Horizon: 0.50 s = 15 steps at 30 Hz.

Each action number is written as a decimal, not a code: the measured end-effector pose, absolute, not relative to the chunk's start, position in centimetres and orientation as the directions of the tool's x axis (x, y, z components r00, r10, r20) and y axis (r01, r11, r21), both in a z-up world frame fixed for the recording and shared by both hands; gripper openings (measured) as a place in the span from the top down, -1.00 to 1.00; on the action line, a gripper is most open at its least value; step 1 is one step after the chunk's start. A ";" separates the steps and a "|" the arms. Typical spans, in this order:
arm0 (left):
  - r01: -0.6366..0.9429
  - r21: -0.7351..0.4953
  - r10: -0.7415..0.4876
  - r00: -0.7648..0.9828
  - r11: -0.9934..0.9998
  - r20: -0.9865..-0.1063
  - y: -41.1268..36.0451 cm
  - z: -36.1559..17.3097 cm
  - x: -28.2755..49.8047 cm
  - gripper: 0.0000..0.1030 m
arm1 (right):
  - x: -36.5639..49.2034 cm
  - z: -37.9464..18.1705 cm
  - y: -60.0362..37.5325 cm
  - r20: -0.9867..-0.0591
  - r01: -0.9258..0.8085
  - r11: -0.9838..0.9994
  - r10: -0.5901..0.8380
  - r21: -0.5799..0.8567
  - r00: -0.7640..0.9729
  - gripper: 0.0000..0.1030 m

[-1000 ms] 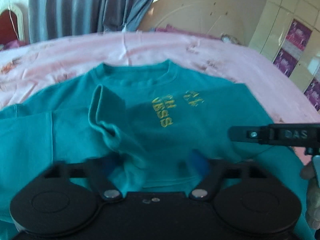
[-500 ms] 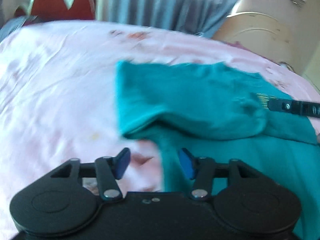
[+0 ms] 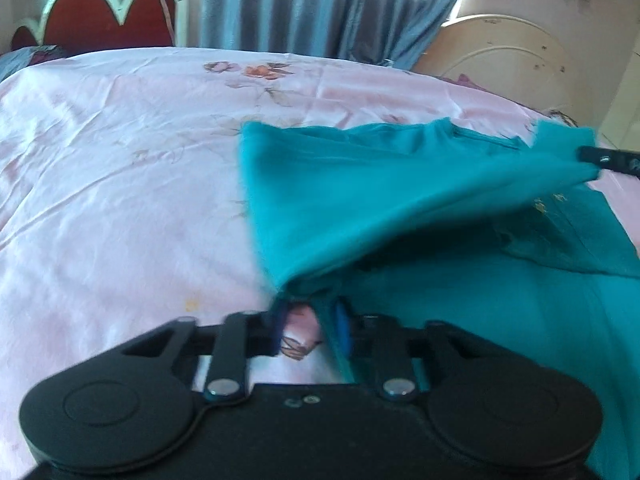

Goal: Fold small clothes
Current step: 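Carry the held cuff across the body with the left gripper, then lower the sleeve onto the body and open the left gripper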

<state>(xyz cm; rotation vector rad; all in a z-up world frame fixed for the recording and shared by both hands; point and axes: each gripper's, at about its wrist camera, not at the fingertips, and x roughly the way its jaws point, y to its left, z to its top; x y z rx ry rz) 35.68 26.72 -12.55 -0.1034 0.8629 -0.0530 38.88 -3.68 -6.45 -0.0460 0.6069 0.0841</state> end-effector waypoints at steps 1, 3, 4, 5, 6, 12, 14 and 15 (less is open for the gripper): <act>0.019 -0.115 -0.100 0.648 0.993 -0.755 26.5 -12.6 35.7 0.84 | 38.8 -7.1 -5.6 -0.590 -0.031 1.000 0.027 0.003 0.807 0.92; 0.033 -0.092 -0.092 0.649 0.995 -0.755 26.0 -12.6 35.7 0.85 | 39.4 -9.5 -9.4 -0.678 0.063 0.988 0.052 0.144 0.733 0.92; 0.037 -0.084 -0.088 0.648 0.996 -0.756 25.9 -12.7 35.7 0.85 | 39.3 -10.3 -10.6 -0.686 0.089 0.976 0.073 0.197 0.724 0.92; 0.038 -0.084 -0.088 0.648 0.996 -0.757 25.9 -12.7 35.8 0.85 | 39.2 -11.0 -11.5 -0.692 0.113 0.965 0.085 0.236 0.717 0.92; 0.038 -0.085 -0.090 0.647 0.996 -0.758 25.9 -12.7 35.8 0.85 | 39.2 -11.4 -12.1 -0.695 0.130 0.954 0.099 0.269 0.712 0.92; 0.067 -0.063 -0.091 0.639 0.996 -0.764 25.7 -12.6 36.1 0.85 | 38.7 -11.8 -13.9 -0.676 0.140 0.900 0.200 0.413 0.709 0.92; 0.074 -0.057 -0.091 0.637 0.996 -0.766 25.6 -12.6 36.2 0.84 | 39.2 -12.3 -14.1 -0.682 0.151 0.892 0.207 0.426 0.702 0.92; 0.075 -0.057 -0.092 0.637 0.996 -0.766 25.6 -12.6 36.2 0.84 | 39.2 -12.0 -14.0 -0.675 0.140 0.890 0.217 0.433 0.705 0.92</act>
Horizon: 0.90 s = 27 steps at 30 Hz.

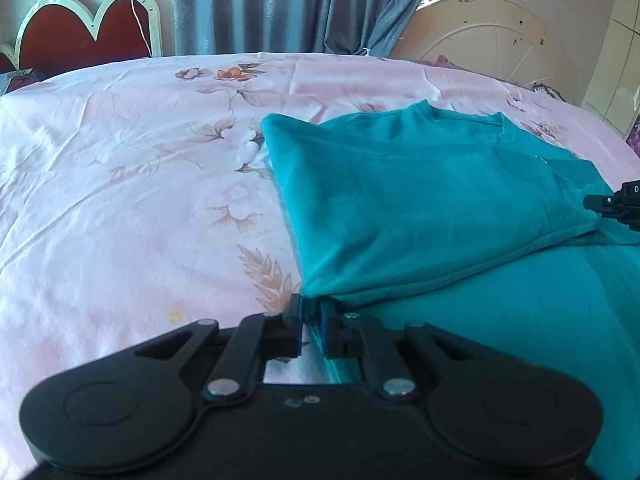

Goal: Fold small clothes
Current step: 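Lower the sleeve onto the body and open the left gripper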

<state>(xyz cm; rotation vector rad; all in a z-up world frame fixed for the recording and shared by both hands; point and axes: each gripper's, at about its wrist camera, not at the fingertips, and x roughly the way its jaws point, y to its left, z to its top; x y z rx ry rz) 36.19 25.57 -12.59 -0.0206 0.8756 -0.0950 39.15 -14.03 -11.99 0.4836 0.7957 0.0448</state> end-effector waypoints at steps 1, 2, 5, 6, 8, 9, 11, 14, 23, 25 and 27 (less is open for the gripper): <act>0.075 -0.059 -0.093 0.638 0.995 -0.765 25.6 -12.6 36.2 0.85 | 38.9 -11.9 -13.9 -0.675 0.130 0.896 0.216 0.424 0.705 0.92; 0.075 -0.062 -0.095 0.639 0.995 -0.763 25.6 -12.5 36.2 0.85 | 38.8 -11.8 -13.7 -0.678 0.122 0.908 0.205 0.402 0.706 0.92; 0.077 -0.067 -0.101 0.642 0.995 -0.760 25.7 -12.5 36.1 0.85 | 37.7 -11.0 -13.1 -0.666 0.104 0.923 0.185 0.370 0.723 0.92; 0.078 -0.070 -0.103 0.643 0.995 -0.759 25.8 -12.5 36.1 0.85 | 37.3 -10.7 -13.0 -0.658 0.102 0.928 0.174 0.359 0.732 0.92; 0.079 -0.075 -0.109 0.641 0.994 -0.760 25.9 -12.5 36.1 0.85 | 36.8 -10.7 -13.1 -0.655 0.108 0.926 0.169 0.361 0.737 0.92; 0.080 -0.077 -0.111 0.641 0.994 -0.760 25.9 -12.5 36.1 0.85 | 36.8 -11.0 -13.1 -0.660 0.114 0.923 0.173 0.367 0.731 0.92; 0.086 -0.076 -0.113 0.638 0.993 -0.762 26.0 -12.6 36.1 0.85 | 37.0 -11.9 -13.2 -0.679 0.135 0.921 0.165 0.366 0.715 0.92; 0.094 -0.077 -0.119 0.632 0.993 -0.766 26.0 -12.6 36.1 0.84 | 37.3 -13.2 -13.5 -0.702 0.163 0.914 0.162 0.371 0.693 0.92; 0.135 -0.125 -0.184 0.723 0.983 -0.666 27.6 -8.0 33.8 0.09 | 35.6 -9.0 -14.4 -0.625 0.173 0.944 0.043 0.280 0.779 0.30; 0.180 -0.155 -0.238 0.711 0.971 -0.662 25.9 -8.2 35.6 0.02 | 37.2 -9.2 -13.5 -0.652 0.128 0.947 0.102 0.295 0.751 0.30; 0.222 -0.163 -0.271 0.654 0.961 -0.706 23.8 -9.8 37.9 -0.07 | 39.2 -10.3 -11.5 -0.709 0.049 0.965 0.156 0.259 0.687 0.31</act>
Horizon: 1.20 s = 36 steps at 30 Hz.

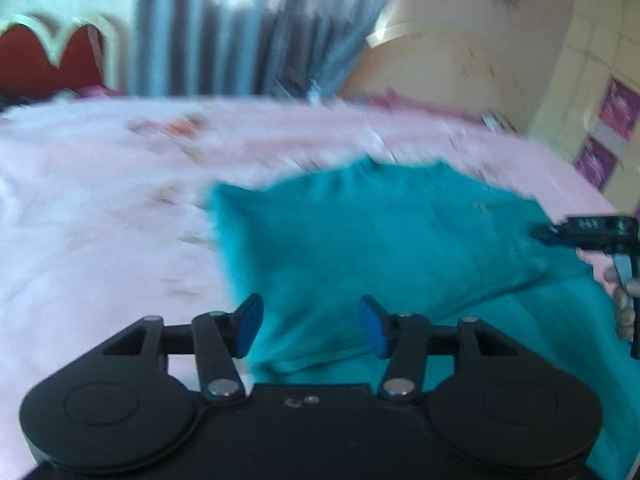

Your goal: Fold small clothes

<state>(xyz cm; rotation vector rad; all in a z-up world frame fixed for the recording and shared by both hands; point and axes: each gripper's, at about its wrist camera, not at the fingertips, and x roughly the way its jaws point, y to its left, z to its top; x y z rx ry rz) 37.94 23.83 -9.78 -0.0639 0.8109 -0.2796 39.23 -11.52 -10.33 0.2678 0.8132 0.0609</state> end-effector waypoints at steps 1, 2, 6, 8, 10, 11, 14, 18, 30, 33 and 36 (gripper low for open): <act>0.234 -0.152 -0.267 0.612 0.960 -0.745 23.1 -11.1 39.0 -0.08 | 39.9 -11.1 -10.6 -0.747 0.023 0.979 0.141 0.205 0.649 0.31; 0.236 -0.131 -0.246 0.567 0.963 -0.786 22.8 -12.4 39.7 -0.06 | 40.3 -12.1 -10.1 -0.792 0.015 0.990 0.103 0.140 0.602 0.31; 0.239 -0.163 -0.277 0.597 0.957 -0.753 24.4 -11.7 40.1 -0.08 | 39.1 -10.9 -13.0 -0.733 0.070 0.975 0.112 0.213 0.671 0.30; 0.218 -0.175 -0.275 0.626 0.960 -0.730 25.2 -11.3 41.8 -0.10 | 39.7 -10.7 -14.4 -0.706 0.114 0.955 0.119 0.274 0.699 0.05; 0.211 -0.163 -0.262 0.632 0.964 -0.729 25.3 -11.4 44.5 -0.10 | 40.8 -11.0 -15.0 -0.704 0.145 0.939 0.126 0.312 0.699 -0.38; 0.212 -0.145 -0.250 0.638 0.966 -0.729 25.3 -11.4 45.8 -0.12 | 41.4 -11.2 -15.0 -0.706 0.139 0.935 0.144 0.327 0.694 -0.38; 0.171 -0.080 -0.168 0.595 0.982 -0.786 25.4 -12.6 49.4 -0.07 | 43.4 -12.7 -14.9 -0.778 0.156 0.939 0.154 0.308 0.609 -0.38; 0.245 -0.143 -0.269 0.632 0.959 -0.727 25.0 -9.9 46.2 -0.10 | 42.5 -11.5 -14.9 -0.760 0.116 0.936 0.193 0.333 0.621 -0.38; 0.228 -0.127 -0.243 0.607 0.965 -0.756 23.9 -13.0 40.0 -0.08 | 41.4 -8.2 -11.9 -0.651 -0.036 0.948 0.244 0.315 0.719 0.77; 0.235 -0.117 -0.241 0.615 0.965 -0.751 24.1 -13.1 39.9 -0.08 | 39.0 -3.2 -11.6 -0.455 -0.139 0.943 0.271 0.302 0.848 0.78; 0.237 -0.112 -0.239 0.620 0.965 -0.747 24.0 -13.0 39.9 -0.08 | 39.4 -4.5 -11.8 -0.497 -0.116 0.951 0.252 0.288 0.830 0.78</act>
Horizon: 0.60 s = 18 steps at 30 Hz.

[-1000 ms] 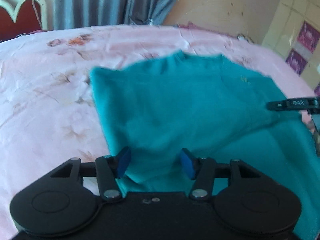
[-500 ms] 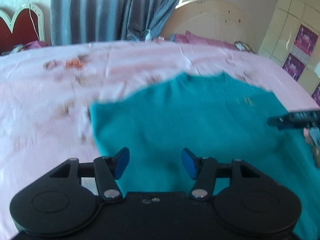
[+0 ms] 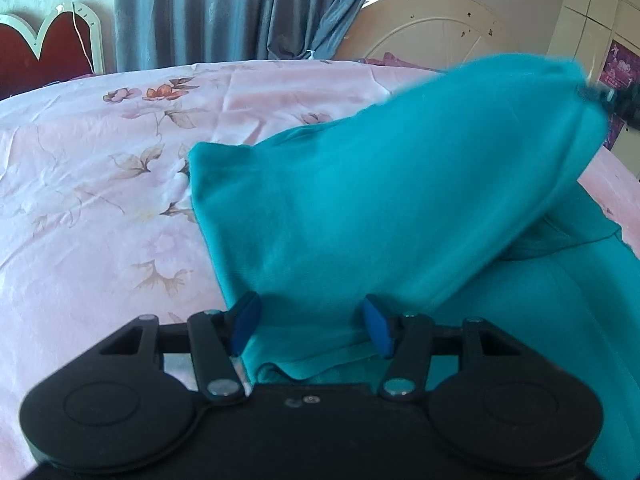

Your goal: Fold small clothes

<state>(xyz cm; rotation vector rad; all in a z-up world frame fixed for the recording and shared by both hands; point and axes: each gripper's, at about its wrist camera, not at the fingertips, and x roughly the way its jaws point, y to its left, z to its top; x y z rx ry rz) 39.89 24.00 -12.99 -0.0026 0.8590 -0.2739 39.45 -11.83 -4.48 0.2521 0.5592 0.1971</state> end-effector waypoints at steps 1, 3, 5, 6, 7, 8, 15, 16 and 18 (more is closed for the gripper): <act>0.239 -0.110 -0.238 0.620 0.965 -0.747 23.9 -13.0 39.9 -0.08 | 39.7 -5.4 -12.1 -0.524 -0.094 0.951 0.243 0.295 0.817 0.77; 0.243 -0.103 -0.236 0.620 0.965 -0.748 23.9 -13.0 39.9 -0.08 | 39.8 -6.6 -12.5 -0.545 -0.076 0.953 0.232 0.294 0.805 0.78; 0.249 -0.091 -0.231 0.620 0.964 -0.750 23.8 -13.0 39.9 -0.09 | 40.8 -8.6 -12.8 -0.632 -0.017 0.963 0.191 0.270 0.752 0.78; 0.250 -0.089 -0.229 0.619 0.964 -0.751 23.7 -13.0 39.9 -0.09 | 41.2 -9.6 -13.3 -0.664 0.011 0.961 0.181 0.275 0.726 0.78; 0.251 -0.086 -0.228 0.618 0.964 -0.752 23.7 -13.0 40.0 -0.09 | 41.5 -10.7 -13.8 -0.690 0.039 0.958 0.175 0.283 0.703 0.77; 0.254 -0.082 -0.226 0.617 0.964 -0.754 23.6 -13.0 40.0 -0.10 | 41.8 -11.7 -14.2 -0.712 0.058 0.955 0.177 0.292 0.679 0.77; 0.259 -0.052 -0.211 0.638 0.964 -0.741 22.1 -11.2 39.7 -0.48 | 39.0 -10.3 -13.5 -0.660 0.121 0.979 0.018 0.164 0.751 -0.35; 0.273 -0.082 -0.246 0.649 0.959 -0.720 21.3 -10.6 39.8 -0.49 | 38.2 -9.6 -12.9 -0.641 0.072 0.973 0.089 0.220 0.763 -0.33; 0.309 -0.121 -0.302 0.649 0.943 -0.698 19.0 -10.0 40.2 -0.43 | 37.7 -9.3 -10.2 -0.643 -0.074 0.967 0.219 0.245 0.734 0.22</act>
